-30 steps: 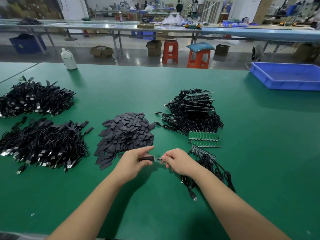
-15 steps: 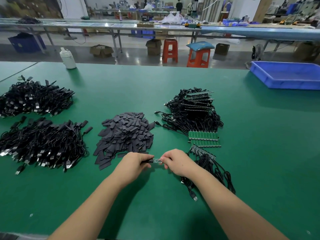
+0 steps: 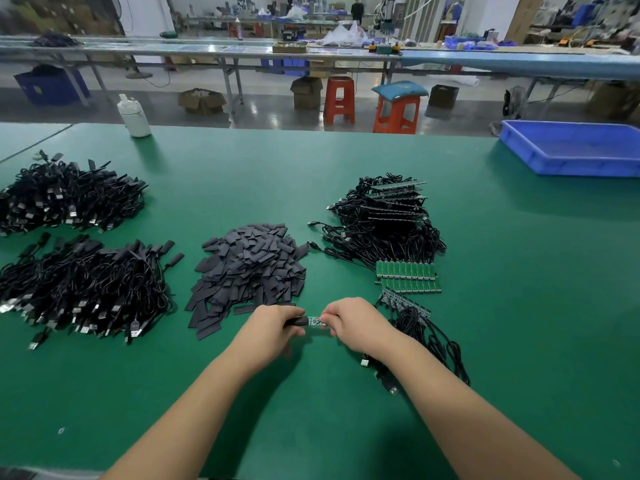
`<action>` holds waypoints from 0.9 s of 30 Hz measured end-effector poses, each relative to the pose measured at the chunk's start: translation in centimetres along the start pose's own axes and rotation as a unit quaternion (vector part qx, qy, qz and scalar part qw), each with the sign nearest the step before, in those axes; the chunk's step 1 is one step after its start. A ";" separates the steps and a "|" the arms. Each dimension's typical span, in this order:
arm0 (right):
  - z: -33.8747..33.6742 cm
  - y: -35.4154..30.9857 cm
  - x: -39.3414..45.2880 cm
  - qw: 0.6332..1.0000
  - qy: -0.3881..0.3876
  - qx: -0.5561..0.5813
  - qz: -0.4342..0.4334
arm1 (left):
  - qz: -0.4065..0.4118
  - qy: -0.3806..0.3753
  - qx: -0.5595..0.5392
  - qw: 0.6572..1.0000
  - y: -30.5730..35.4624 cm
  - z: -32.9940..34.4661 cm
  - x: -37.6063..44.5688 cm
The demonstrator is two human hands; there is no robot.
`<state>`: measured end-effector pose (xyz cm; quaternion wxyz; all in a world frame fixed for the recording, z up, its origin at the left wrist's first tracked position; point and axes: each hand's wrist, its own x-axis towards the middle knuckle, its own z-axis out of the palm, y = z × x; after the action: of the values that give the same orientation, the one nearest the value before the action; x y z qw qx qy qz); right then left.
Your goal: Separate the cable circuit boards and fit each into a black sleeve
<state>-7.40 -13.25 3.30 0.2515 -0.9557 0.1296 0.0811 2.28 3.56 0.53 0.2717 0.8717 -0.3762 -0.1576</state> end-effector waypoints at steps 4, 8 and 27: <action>-0.1 0.2 0.1 0.999 -0.007 -0.032 -0.003 | 0.000 0.006 -0.035 0.999 0.4 0.1 -0.4; -0.1 0.1 -0.1 1.000 -0.009 0.003 0.003 | 0.057 0.023 0.012 0.998 0.6 -0.1 -0.5; -0.2 -0.9 -0.9 0.953 -0.037 0.291 0.072 | 0.099 0.085 0.018 0.991 1.8 1.0 -1.2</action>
<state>-7.95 -12.42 4.09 0.5166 -0.8255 0.2071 0.0931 0.01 3.06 0.92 0.3009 0.8452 -0.4392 -0.0482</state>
